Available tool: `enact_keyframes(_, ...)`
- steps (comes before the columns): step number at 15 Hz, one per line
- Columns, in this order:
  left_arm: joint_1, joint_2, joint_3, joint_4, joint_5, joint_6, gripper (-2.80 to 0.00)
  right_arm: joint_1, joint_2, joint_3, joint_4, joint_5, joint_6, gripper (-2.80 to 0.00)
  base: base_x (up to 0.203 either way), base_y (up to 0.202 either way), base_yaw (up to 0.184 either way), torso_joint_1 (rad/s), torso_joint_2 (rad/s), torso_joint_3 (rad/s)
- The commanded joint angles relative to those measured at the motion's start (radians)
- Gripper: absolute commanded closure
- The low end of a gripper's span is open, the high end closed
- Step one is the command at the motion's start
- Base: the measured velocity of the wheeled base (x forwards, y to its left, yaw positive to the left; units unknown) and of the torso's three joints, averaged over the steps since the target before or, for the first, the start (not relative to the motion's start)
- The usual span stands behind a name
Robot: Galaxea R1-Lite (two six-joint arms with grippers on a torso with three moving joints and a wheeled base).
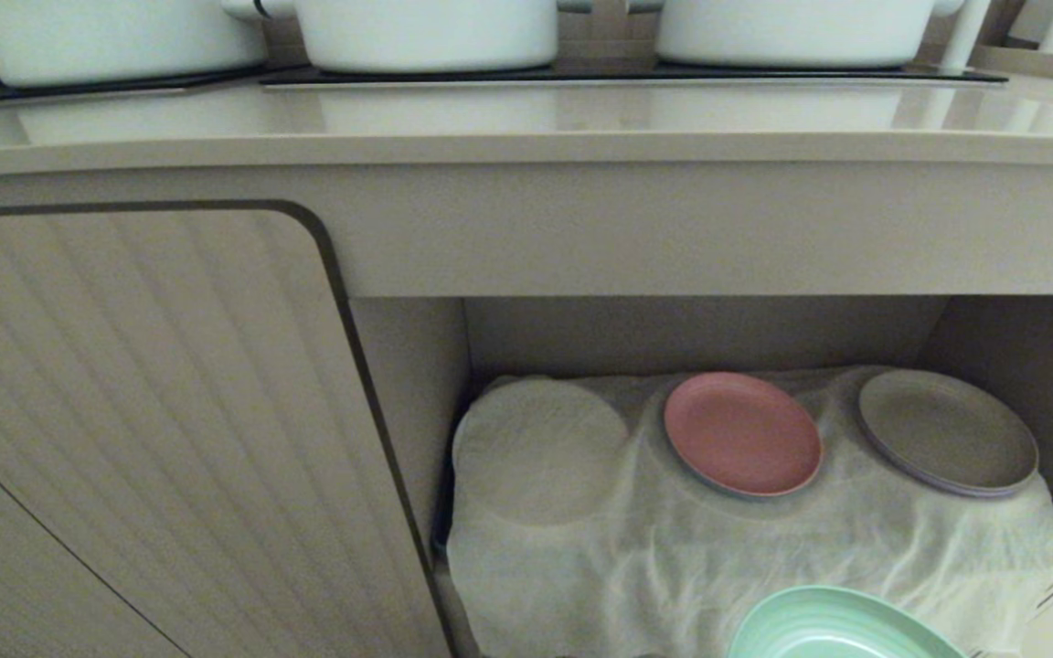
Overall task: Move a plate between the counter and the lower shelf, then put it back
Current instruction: Put the plate in the cupboard
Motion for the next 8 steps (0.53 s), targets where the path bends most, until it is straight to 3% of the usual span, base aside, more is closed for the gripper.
enact_keyframes(1, 0.000, 0.000, 0.000, 0.000, 0.000, 0.000, 0.00, 0.000, 0.004, 0.000, 0.001, 0.002, 0.003, 0.00, 0.000, 0.000, 0.000, 0.000, 0.00, 0.000)
enact_keyframes(8, 0.000, 0.000, 0.000, 0.000, 0.000, -0.001, 0.00, -0.001, 0.032, -0.004, -0.039, -0.001, 0.010, 0.00, 0.000, 0.000, 0.000, 0.000, 0.00, 0.000)
